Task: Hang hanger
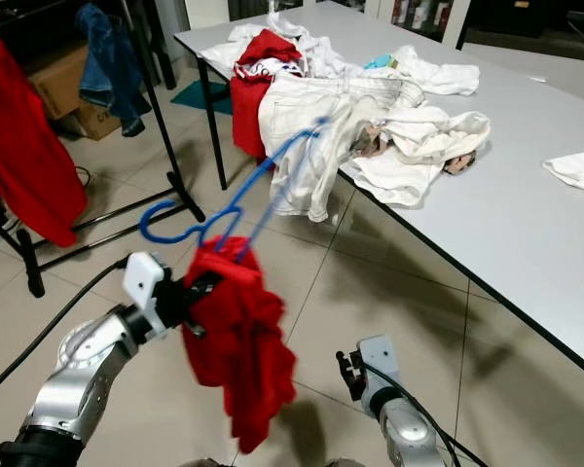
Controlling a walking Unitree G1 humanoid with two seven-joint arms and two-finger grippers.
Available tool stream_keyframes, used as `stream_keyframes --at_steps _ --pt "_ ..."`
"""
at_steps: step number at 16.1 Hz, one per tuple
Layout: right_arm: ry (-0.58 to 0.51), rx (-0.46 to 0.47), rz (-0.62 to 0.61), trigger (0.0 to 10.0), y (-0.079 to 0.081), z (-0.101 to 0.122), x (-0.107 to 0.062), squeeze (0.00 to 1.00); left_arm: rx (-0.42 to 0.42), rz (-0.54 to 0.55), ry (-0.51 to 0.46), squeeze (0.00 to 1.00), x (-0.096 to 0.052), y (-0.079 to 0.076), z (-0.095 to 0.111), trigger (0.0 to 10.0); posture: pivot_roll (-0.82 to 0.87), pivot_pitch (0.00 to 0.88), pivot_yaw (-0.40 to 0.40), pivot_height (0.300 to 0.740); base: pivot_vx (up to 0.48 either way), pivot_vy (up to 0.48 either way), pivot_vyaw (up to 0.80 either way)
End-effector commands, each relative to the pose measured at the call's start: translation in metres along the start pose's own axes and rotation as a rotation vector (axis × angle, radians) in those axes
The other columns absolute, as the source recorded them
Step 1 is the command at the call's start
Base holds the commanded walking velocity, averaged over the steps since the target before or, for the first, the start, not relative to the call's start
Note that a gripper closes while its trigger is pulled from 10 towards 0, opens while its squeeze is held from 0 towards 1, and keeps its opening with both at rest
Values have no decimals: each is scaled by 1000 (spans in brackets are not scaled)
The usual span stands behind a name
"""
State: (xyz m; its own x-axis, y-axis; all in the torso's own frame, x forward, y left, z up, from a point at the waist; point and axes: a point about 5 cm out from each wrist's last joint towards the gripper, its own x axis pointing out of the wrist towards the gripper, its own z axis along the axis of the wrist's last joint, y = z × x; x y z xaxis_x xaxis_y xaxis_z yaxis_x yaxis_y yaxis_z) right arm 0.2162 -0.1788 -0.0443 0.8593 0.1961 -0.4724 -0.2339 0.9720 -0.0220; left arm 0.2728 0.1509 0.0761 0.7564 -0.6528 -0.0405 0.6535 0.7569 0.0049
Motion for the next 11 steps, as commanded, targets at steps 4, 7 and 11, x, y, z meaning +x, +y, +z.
stream_keyframes --at_steps 4,7,11 --pt "-28 29 -63 10000 -9 1 -4 0 -3 54 43 0 -7 -1 -16 10000 -75 0 43 740 0 0 0" --pt "-9 7 -67 10000 -11 -4 -6 0 -23 96 128 0 -16 -2 -41 10000 -79 0 44 740 0 0 0" --pt "-6 -18 -47 10000 -10 -6 -9 0 -79 157 254 0 -34 -6 -75 10000 -79 0 44 740 0 0 0"
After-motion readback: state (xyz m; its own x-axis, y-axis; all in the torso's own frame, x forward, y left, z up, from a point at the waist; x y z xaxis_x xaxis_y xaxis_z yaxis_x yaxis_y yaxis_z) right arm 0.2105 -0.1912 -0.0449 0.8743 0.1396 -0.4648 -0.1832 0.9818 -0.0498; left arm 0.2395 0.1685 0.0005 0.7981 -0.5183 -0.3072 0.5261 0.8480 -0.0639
